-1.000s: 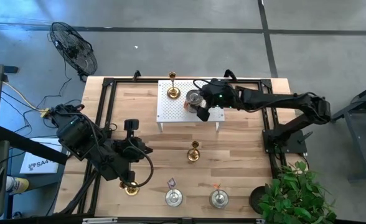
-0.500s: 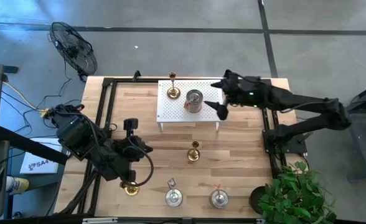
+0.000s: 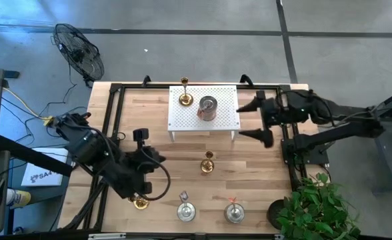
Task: Pick & Place candle stick holders
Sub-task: Put the bottom gold candle holder on the shelf aligned with the other gold candle holder
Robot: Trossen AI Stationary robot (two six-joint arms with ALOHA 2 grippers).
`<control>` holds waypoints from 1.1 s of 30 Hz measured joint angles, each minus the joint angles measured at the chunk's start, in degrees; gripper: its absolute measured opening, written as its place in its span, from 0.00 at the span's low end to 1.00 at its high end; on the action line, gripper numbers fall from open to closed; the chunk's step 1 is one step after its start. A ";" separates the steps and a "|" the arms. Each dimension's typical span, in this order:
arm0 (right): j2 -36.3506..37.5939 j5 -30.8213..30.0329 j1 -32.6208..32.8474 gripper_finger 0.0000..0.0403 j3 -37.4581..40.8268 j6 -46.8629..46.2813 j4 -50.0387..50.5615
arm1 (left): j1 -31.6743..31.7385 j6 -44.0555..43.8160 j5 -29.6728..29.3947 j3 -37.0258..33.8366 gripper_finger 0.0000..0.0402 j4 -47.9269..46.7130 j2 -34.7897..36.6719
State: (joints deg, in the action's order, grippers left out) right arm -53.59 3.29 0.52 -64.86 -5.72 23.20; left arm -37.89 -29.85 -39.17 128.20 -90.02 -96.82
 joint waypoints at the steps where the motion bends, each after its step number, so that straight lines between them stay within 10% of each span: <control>1: 0.37 0.65 0.71 0.96 0.00 -0.77 -0.13 | 0.00 -0.63 -0.30 -0.55 0.00 0.00 0.00; 18: 0.75 1.83 4.06 0.96 0.00 -2.40 -2.29 | -0.32 -18.44 17.54 -13.75 0.00 7.09 0.02; 33: 0.73 1.83 4.06 0.96 0.09 -1.48 4.11 | -2.32 -26.98 10.23 -16.83 0.15 11.93 0.79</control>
State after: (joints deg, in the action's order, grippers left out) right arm -52.86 5.13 4.58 -64.77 -7.20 27.31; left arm -40.21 -56.83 -28.94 111.37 -78.09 -96.03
